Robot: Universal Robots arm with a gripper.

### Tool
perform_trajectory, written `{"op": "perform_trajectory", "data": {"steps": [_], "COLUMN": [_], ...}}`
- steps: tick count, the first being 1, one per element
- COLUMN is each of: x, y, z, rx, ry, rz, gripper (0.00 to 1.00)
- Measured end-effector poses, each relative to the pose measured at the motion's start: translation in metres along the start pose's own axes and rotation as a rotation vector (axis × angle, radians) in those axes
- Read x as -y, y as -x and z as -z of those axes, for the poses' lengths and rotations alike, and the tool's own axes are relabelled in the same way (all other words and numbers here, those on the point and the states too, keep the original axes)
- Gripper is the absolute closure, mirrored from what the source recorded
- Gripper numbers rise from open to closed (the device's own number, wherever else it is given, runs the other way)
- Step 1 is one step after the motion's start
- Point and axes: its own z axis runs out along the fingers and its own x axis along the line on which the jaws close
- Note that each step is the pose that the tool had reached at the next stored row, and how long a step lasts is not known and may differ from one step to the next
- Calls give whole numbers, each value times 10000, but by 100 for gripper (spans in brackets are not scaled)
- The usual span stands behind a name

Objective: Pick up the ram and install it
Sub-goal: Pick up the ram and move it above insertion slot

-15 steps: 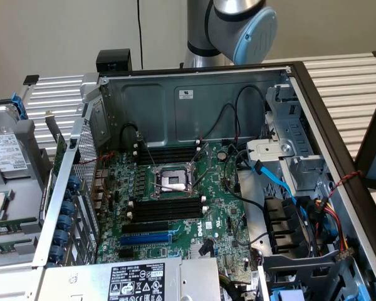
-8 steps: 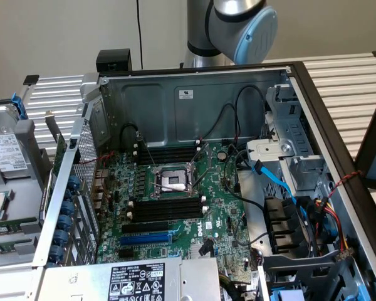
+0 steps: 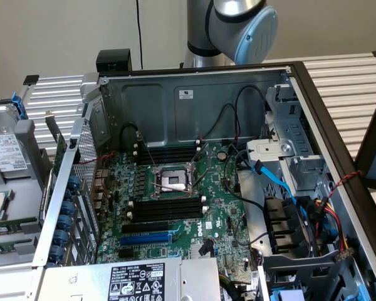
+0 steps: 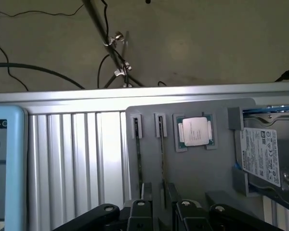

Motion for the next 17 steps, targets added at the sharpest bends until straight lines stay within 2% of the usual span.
{"op": "perform_trajectory", "data": {"steps": [12,17], "x": [28,30], "y": [-29,-57], "z": [-215,-287], "rx": [-7,-8], "ry": [-8,-50], "rz": [276,318], "gripper": [74,74]}}
